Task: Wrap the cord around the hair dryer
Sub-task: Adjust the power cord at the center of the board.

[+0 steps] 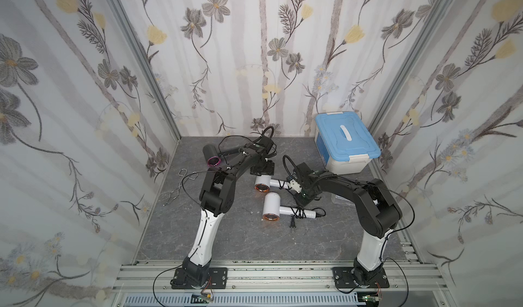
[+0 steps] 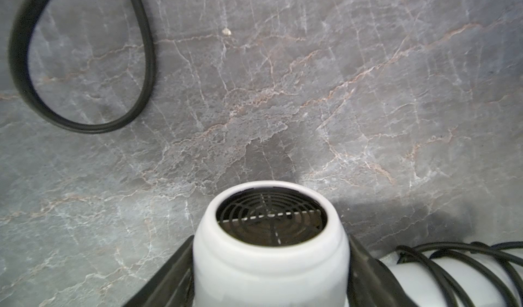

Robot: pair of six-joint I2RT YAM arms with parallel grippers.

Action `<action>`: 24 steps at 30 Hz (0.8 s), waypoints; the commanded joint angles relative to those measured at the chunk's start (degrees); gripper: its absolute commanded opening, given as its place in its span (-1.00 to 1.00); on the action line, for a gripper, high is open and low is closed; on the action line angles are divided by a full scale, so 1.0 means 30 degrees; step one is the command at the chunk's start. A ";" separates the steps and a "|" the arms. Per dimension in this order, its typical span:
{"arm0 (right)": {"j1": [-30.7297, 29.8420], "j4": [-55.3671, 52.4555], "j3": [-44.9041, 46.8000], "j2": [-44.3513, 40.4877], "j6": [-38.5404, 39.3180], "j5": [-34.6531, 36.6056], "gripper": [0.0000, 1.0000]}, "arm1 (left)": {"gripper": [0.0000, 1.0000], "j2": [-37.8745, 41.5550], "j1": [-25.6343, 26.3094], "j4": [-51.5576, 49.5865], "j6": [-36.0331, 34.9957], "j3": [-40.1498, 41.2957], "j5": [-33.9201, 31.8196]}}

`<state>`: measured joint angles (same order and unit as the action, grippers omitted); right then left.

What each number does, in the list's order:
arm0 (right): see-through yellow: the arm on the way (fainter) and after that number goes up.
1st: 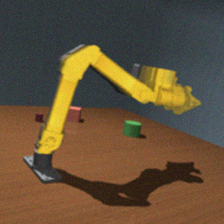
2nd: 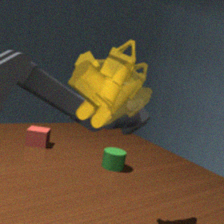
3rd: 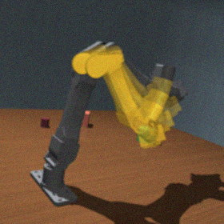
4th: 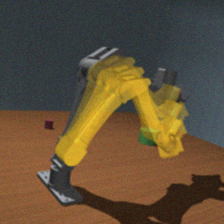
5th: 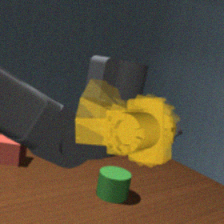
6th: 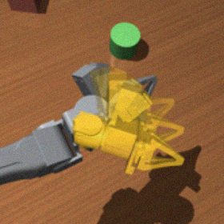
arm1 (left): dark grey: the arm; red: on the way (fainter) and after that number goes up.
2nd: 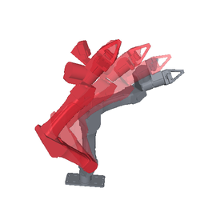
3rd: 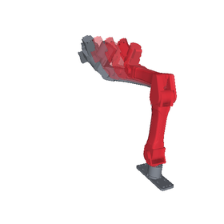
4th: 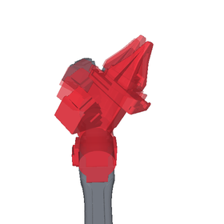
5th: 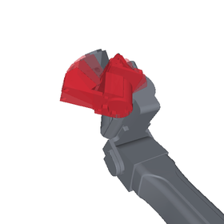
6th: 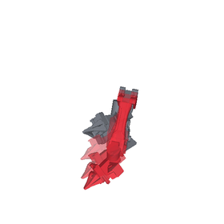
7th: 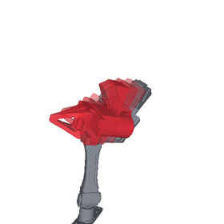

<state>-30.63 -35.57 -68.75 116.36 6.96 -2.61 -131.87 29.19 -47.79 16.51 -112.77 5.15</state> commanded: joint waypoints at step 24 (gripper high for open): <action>-0.0105 0.1166 -0.4292 -0.0586 0.6836 0.3627 -0.90 | 0.26 -0.0383 0.0164 -0.1193 -0.1260 0.0037 0.0507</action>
<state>-31.00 -38.46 -80.20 113.36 21.43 4.80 -132.09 29.41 -47.46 15.99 -112.79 6.20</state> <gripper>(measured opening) 0.200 0.736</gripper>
